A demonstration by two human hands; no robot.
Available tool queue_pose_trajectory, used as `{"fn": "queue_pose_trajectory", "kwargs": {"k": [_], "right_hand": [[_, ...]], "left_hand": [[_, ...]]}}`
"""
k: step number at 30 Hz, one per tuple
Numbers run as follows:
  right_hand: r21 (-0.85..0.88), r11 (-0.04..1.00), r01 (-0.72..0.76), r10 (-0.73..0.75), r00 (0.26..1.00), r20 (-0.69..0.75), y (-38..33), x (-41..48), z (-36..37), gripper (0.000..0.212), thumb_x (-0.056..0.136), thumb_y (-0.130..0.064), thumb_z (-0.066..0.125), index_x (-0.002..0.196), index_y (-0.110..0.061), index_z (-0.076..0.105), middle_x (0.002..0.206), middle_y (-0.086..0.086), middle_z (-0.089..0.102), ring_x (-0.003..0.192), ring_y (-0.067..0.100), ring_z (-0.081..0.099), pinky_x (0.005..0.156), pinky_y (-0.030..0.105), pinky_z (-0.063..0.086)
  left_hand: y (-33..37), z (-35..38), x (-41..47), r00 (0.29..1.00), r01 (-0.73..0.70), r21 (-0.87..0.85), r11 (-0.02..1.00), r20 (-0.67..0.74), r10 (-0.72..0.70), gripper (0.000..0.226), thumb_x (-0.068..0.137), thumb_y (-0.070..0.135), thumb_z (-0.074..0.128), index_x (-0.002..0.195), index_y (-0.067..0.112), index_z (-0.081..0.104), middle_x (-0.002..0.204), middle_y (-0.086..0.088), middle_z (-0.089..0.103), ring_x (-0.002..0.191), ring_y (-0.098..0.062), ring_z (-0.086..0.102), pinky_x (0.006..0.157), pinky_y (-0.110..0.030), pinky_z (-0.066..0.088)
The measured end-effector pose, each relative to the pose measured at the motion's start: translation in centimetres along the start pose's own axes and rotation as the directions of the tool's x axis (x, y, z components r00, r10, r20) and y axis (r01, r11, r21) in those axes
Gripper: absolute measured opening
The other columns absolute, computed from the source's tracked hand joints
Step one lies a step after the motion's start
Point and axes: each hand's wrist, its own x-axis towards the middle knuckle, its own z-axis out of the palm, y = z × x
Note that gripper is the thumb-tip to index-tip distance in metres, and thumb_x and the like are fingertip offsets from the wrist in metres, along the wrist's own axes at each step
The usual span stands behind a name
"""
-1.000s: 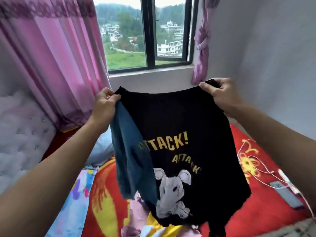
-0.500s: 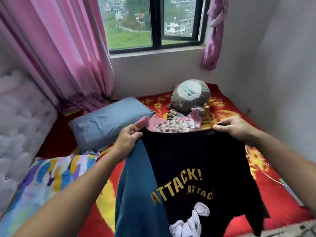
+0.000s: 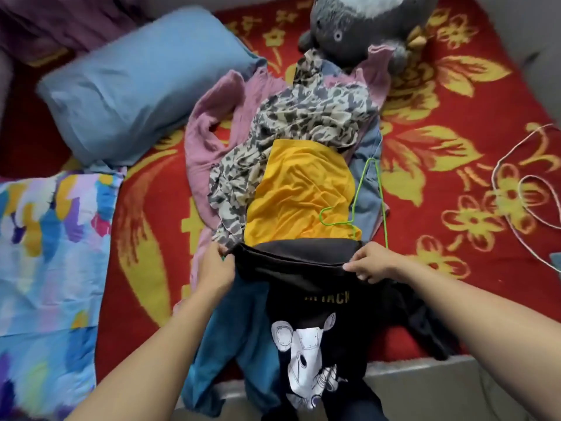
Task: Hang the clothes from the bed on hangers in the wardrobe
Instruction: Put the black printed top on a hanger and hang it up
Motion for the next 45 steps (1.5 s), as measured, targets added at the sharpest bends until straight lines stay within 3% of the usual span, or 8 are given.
{"fn": "queue_pose_trajectory", "kwargs": {"k": [6,13,18,23,31,39,43,45], "right_hand": [[0.029,1.000,0.008,0.008,0.858,-0.514,-0.7,8.0,-2.1,0.021,0.084,-0.021,0.067,0.095,-0.005,0.072,0.101,0.017,0.071,0.101,0.034,0.063,0.085,0.038,0.048],[0.042,0.984,-0.175,0.168,0.812,-0.559,-3.2,12.8,0.0,0.062,0.083,-0.020,0.064,0.135,-0.007,0.033,0.132,0.017,0.054,0.122,0.039,0.050,0.093,0.044,0.042],[-0.111,0.976,0.187,-0.206,0.631,-0.748,-5.6,12.0,-0.5,0.041,0.092,-0.023,0.057,0.130,-0.010,0.049,0.120,0.012,0.059,0.113,0.033,0.053,0.088,0.040,0.040],[0.068,0.738,0.672,-0.516,0.626,-0.585,-12.8,6.9,-3.8,0.032,0.093,-0.029,0.060,0.091,0.002,0.072,0.062,0.001,0.056,0.056,0.007,0.049,0.055,0.031,0.041],[0.086,0.866,0.493,-0.484,0.868,-0.111,-12.9,0.9,-5.7,0.027,0.075,-0.035,0.077,0.056,-0.016,0.073,0.046,0.000,0.057,0.040,0.006,0.039,0.039,0.016,0.031],[-0.027,0.883,0.469,-0.469,0.877,-0.102,-13.1,4.5,-0.6,0.030,0.079,-0.037,0.077,0.064,-0.011,0.075,0.053,0.001,0.065,0.046,0.006,0.041,0.044,0.018,0.032],[0.065,0.860,0.505,-0.508,0.861,0.030,-14.8,5.5,3.3,0.032,0.081,-0.033,0.076,0.069,-0.004,0.075,0.054,0.003,0.064,0.050,0.009,0.046,0.050,0.021,0.035],[0.088,0.870,0.486,-0.491,0.869,0.053,-15.1,5.4,4.1,0.032,0.079,-0.037,0.076,0.072,-0.006,0.076,0.060,0.005,0.068,0.055,0.015,0.046,0.051,0.023,0.036]], "left_hand": [[-1.3,3.2,0.3,0.989,0.099,-0.165,0.981,-0.093,-0.116,0.023,0.086,0.029,0.067,0.091,0.011,0.054,0.081,-0.001,0.055,0.074,-0.016,0.051,0.059,-0.019,0.035],[-2.7,4.2,1.5,0.993,0.082,-0.132,0.988,-0.078,-0.093,0.004,0.077,0.005,0.067,0.078,0.002,0.064,0.068,-0.002,0.057,0.062,-0.012,0.047,0.055,-0.018,0.037],[-3.4,3.4,3.0,0.993,0.111,-0.164,0.980,-0.015,-0.115,0.014,0.078,0.000,0.061,0.079,0.010,0.071,0.071,0.002,0.065,0.069,-0.013,0.056,0.063,-0.024,0.044],[-2.0,1.1,5.0,0.988,0.018,-0.033,0.999,-0.150,-0.022,0.021,0.080,0.006,0.060,0.091,0.014,0.077,0.093,-0.007,0.074,0.092,-0.025,0.064,0.089,-0.032,0.048],[-0.7,0.3,7.1,0.990,-0.047,-0.025,0.999,-0.133,0.043,0.019,0.084,0.013,0.061,0.095,0.011,0.076,0.095,-0.011,0.073,0.094,-0.029,0.064,0.082,-0.032,0.045],[-1.4,0.5,6.2,0.972,-0.235,-0.079,0.969,-0.046,0.232,0.014,0.086,0.012,0.064,0.094,0.013,0.076,0.089,-0.003,0.072,0.088,-0.019,0.064,0.085,-0.029,0.048],[-1.3,0.0,5.9,0.953,-0.301,-0.070,0.951,-0.014,0.301,0.012,0.089,0.012,0.061,0.090,0.014,0.073,0.082,0.005,0.067,0.083,-0.012,0.059,0.070,-0.010,0.038],[-1.9,-0.3,6.5,0.958,-0.279,-0.041,0.959,0.050,0.281,0.010,0.092,0.015,0.058,0.088,0.014,0.067,0.081,0.000,0.065,0.081,-0.016,0.056,0.067,-0.018,0.036]]}}
